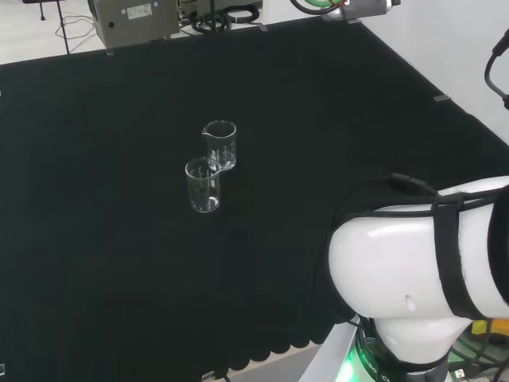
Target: Pick up the beaker on the right.
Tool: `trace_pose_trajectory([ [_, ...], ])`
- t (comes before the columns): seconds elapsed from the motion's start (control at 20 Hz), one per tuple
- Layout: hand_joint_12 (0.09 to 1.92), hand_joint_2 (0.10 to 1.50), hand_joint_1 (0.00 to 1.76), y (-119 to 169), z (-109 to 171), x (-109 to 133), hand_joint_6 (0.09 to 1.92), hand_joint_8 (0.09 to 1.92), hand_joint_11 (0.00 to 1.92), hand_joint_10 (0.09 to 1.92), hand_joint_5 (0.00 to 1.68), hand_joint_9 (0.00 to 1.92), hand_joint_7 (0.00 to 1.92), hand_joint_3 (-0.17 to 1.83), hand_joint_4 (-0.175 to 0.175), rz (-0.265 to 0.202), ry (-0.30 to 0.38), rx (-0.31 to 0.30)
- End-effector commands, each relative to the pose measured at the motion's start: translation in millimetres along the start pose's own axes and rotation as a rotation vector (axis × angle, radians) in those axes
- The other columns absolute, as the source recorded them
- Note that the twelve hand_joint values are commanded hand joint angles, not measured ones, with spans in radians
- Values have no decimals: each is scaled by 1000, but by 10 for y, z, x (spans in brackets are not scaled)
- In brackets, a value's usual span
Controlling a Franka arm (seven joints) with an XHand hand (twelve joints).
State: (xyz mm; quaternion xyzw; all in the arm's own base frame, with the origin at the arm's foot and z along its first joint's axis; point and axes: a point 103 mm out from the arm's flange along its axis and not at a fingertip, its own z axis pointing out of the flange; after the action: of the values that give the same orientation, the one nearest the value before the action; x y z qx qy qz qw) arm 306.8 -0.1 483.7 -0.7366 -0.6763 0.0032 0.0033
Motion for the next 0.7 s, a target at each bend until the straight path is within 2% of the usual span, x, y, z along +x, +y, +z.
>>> trace_pose_trajectory([
  [0.05, 1295, 1103, 237, 2, 1, 1, 125, 401, 0, 87, 314, 376, 17, 474, -25, 0, -8, -11],
  [0.1, 1273, 1202, 142, 3, 1, 3, 99, 366, 0, 87, 317, 353, 8, 406, -22, 1, -9, -10],
  [0.2, 1257, 1285, 69, 9, 0, 6, 87, 340, 0, 87, 322, 334, 1, 337, -19, 2, -11, -11],
  [0.45, 1253, 1312, 51, 42, 47, -14, 87, 332, 0, 87, 326, 329, 0, 309, -19, 12, -16, -8],
  [0.65, 1256, 1319, 70, 133, 220, -88, 87, 354, 0, 87, 333, 328, 1, 275, -18, 37, -12, 13],
  [0.7, 1257, 1329, 75, 158, 271, -109, 87, 370, 0, 135, 338, 312, 0, 249, -19, 41, -10, 12],
])
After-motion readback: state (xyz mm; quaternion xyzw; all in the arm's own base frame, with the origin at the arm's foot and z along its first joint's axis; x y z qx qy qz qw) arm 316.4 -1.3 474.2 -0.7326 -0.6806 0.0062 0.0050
